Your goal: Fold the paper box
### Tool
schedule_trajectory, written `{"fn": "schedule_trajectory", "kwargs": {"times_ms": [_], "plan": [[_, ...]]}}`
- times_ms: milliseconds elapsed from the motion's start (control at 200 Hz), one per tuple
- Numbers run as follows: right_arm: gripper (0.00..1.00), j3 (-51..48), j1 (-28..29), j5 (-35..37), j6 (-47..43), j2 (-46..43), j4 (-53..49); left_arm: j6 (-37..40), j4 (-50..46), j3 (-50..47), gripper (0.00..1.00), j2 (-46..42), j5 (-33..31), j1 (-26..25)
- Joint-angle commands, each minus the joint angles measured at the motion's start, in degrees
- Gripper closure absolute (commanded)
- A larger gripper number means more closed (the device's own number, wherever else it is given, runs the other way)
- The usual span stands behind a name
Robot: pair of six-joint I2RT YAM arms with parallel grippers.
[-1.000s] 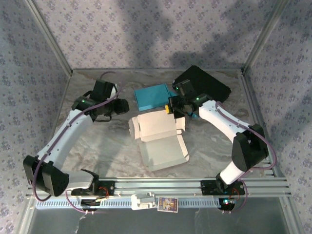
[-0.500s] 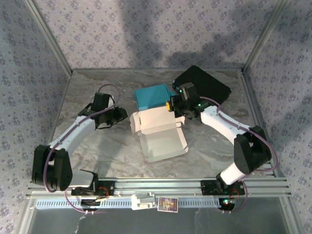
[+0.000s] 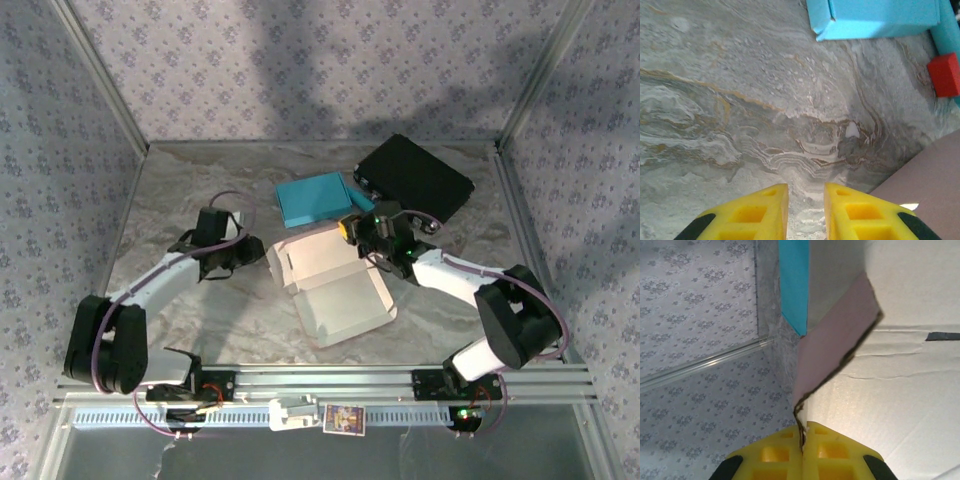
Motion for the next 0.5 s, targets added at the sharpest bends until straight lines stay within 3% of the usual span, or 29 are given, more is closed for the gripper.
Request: {"fn": "schedule_trajectory", "kwargs": {"times_ms": [0,495], "plan": [[1.0,-0.6,-0.7,-0.3,-1.9,0.1,8.1,2.8,5.5,-2.0,0.73,-2.2,1.4,-1.5],[1.0,-0.1,-1.7,-4.4,-1.5,3.7,11.4,9.1,12.3,-9.7,0.66,-10.2,0.4,-4.0]]}}
